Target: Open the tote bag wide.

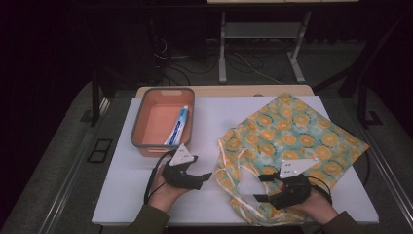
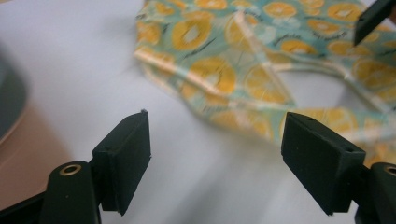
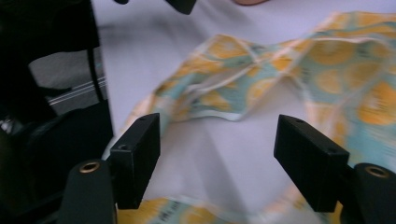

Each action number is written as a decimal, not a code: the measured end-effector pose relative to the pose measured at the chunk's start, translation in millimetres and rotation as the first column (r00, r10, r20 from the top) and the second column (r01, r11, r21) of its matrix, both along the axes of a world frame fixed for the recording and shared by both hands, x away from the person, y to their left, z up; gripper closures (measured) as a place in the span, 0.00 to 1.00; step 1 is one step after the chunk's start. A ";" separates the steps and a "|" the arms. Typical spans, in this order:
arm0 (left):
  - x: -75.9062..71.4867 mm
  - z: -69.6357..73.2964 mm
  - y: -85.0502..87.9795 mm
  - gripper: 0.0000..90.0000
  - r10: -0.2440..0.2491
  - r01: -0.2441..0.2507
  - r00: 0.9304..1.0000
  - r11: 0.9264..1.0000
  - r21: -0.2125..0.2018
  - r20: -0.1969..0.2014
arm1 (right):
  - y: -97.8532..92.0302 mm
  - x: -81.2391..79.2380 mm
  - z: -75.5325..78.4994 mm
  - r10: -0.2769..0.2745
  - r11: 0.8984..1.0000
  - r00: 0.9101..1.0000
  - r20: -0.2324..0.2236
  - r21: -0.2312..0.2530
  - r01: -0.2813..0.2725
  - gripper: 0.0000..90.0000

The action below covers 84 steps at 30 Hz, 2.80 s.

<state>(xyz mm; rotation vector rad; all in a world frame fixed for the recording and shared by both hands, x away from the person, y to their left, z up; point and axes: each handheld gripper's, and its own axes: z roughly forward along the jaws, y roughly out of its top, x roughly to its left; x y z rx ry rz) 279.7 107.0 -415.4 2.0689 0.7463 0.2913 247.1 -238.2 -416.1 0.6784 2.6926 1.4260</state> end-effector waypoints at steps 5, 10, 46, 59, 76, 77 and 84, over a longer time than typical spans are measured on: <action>-9.8 -3.7 22.6 0.23 0.026 -0.026 1.000 1.000 0.000 -0.008 | 18.7 -8.3 -1.7 0.069 0.998 0.997 -0.020 0.000 -0.069 0.37; -12.3 -9.2 33.1 0.20 0.034 -0.034 0.999 0.999 0.001 -0.029 | 35.5 -9.9 -9.0 0.110 0.993 0.993 -0.041 -0.040 -0.112 0.44; -6.9 -15.0 36.0 0.17 0.047 -0.046 0.998 0.999 0.020 -0.041 | 40.6 54.7 -10.7 -0.064 0.997 0.996 -0.057 -0.052 0.061 0.55; -3.4 -24.8 46.7 0.00 0.006 -0.004 0.998 1.000 0.030 -0.056 | 56.4 67.6 -21.8 -0.025 0.996 0.998 -0.052 -0.088 0.021 0.98; -3.5 -25.1 45.1 0.00 0.010 -0.009 0.998 1.000 0.029 -0.061 | -41.6 106.0 30.9 -0.314 0.945 0.949 0.024 0.106 0.310 0.99; -3.4 -25.2 45.1 0.00 0.011 -0.009 0.998 0.999 0.031 -0.061 | -49.7 109.7 28.6 -0.341 0.936 0.940 0.019 0.099 0.337 0.99; -3.1 -26.5 43.9 0.00 0.014 -0.011 0.997 0.999 0.041 -0.072 | -83.0 132.5 -4.5 -0.459 0.888 0.887 -0.052 0.000 0.460 0.99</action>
